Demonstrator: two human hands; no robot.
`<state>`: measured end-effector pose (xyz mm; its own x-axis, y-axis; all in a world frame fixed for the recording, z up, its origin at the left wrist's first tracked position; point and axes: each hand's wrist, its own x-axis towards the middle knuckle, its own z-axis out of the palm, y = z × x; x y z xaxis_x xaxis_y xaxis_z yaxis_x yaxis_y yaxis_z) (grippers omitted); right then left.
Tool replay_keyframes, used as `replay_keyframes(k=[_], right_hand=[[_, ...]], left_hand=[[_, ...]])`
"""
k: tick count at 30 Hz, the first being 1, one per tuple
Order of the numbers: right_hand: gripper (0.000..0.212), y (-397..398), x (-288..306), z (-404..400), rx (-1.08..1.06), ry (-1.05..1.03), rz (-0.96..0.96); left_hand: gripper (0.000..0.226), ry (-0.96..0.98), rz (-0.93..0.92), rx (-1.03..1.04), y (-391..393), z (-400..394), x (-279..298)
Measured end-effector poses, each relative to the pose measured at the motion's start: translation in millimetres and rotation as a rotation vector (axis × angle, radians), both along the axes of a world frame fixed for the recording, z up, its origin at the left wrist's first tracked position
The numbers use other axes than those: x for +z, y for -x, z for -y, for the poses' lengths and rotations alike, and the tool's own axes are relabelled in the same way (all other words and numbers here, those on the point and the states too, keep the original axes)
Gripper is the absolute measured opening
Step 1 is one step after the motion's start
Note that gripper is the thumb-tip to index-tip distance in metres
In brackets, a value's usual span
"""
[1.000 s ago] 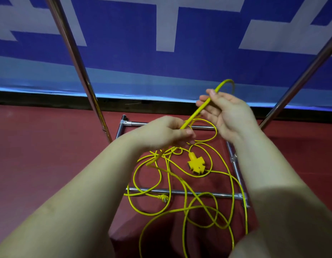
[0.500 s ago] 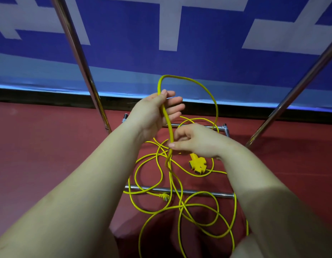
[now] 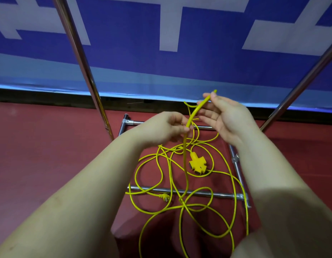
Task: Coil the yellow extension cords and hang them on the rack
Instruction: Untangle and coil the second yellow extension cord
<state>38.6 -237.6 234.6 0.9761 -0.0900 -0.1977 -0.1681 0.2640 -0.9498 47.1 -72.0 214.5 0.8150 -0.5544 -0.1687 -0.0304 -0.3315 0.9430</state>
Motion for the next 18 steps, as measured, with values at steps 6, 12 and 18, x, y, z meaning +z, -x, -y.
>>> replay_keyframes(k=[6,12,18], right_hand=[[0.032,8.5,-14.2,1.2,0.475,0.705,-0.086],[0.012,8.8,-24.3,-6.8,0.627,0.89,-0.003],[0.014,4.6,-9.0,-5.8,0.277,0.483,0.035]], left_hand=[[0.012,0.319,-0.012,0.399,-7.1,1.7,9.0],[0.013,0.498,-0.088,0.587,-10.6,-2.9,15.5],[0.012,0.138,-0.048,0.198,-7.0,-5.6,3.5]])
